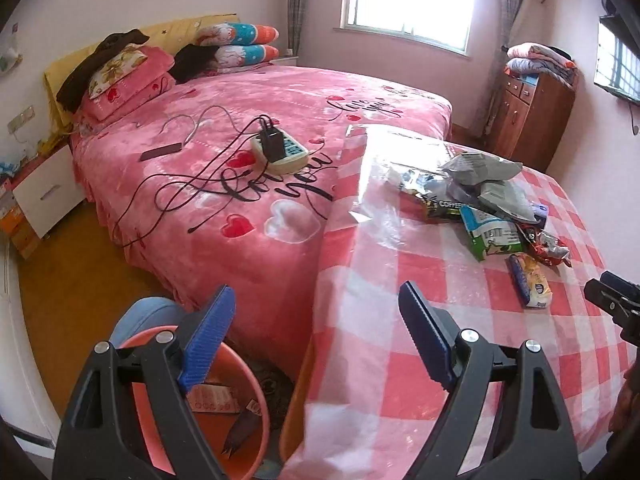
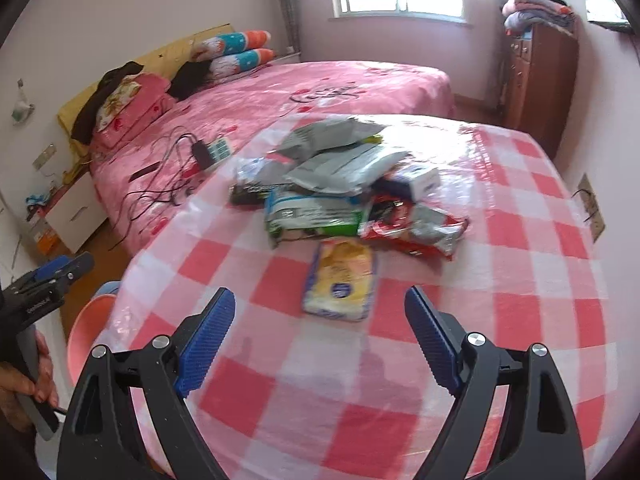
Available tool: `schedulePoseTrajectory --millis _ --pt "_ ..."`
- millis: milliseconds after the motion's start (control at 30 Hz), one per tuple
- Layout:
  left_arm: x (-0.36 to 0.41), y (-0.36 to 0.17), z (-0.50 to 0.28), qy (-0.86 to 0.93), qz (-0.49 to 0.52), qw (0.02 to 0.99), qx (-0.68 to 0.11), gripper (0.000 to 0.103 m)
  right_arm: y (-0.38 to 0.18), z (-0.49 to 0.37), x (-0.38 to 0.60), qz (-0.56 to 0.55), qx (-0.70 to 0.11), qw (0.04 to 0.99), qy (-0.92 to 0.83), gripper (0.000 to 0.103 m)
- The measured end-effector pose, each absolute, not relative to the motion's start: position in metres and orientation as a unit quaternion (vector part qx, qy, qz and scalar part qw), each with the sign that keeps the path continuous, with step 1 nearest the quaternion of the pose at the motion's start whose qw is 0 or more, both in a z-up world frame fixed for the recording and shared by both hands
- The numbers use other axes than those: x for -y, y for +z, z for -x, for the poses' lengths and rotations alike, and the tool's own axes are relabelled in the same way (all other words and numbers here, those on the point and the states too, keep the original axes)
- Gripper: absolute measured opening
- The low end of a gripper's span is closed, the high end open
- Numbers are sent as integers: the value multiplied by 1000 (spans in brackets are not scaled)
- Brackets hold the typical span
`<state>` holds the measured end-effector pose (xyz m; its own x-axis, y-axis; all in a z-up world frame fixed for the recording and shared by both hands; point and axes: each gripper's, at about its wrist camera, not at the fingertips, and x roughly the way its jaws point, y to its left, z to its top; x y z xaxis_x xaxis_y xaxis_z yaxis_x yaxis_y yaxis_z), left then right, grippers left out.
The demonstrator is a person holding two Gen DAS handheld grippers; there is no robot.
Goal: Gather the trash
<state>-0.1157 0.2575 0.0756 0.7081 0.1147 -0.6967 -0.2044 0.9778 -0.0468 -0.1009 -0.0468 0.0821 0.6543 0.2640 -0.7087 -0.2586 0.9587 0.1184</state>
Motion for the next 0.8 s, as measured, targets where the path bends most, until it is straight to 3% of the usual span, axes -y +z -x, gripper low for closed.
schedulePoseTrajectory --millis 400,800 --pt "-210 88 58 35 47 925 -375 84 70 79 80 -16 -401 908 122 89" --pt "-152 93 -90 -37 134 905 -402 84 48 49 142 -58 -421 901 89 91"
